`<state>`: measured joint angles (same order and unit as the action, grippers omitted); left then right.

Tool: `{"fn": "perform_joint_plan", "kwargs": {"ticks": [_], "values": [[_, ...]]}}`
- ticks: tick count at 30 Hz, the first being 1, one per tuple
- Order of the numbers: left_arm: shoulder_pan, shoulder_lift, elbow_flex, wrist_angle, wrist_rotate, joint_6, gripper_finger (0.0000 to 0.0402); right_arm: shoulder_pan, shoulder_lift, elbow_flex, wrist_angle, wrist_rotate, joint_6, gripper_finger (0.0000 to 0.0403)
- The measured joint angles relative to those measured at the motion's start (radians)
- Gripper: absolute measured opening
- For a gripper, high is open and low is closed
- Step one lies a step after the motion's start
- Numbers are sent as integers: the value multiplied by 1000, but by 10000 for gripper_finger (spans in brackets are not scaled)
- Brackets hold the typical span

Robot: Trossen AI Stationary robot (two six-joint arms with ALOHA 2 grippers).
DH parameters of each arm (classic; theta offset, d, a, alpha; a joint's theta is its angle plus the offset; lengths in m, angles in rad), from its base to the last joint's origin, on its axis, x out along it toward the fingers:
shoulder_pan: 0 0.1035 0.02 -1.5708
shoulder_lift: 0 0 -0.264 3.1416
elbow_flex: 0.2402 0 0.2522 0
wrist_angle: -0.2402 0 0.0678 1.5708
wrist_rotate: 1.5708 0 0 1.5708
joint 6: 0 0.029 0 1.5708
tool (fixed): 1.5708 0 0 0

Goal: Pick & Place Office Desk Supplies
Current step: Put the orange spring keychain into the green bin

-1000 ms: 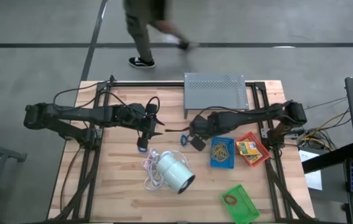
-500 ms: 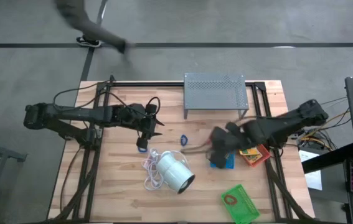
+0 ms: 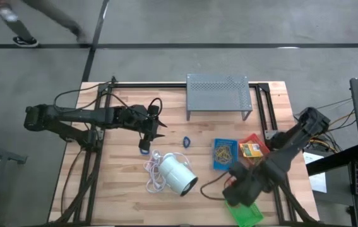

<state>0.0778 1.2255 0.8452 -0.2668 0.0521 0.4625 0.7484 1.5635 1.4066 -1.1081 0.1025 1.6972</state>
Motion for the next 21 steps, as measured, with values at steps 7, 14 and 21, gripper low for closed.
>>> {"fn": "perform_joint_plan", "kwargs": {"ticks": [7,14,21], "values": [[0,0,0,43,-1,-3,184,50,101,94,13,-130,267,13],[0,0,1,60,-36,-2,184,59,184,129,21,-160,338,13],[0,0,1,68,-37,-2,184,64,238,128,19,-270,312,13]]}}
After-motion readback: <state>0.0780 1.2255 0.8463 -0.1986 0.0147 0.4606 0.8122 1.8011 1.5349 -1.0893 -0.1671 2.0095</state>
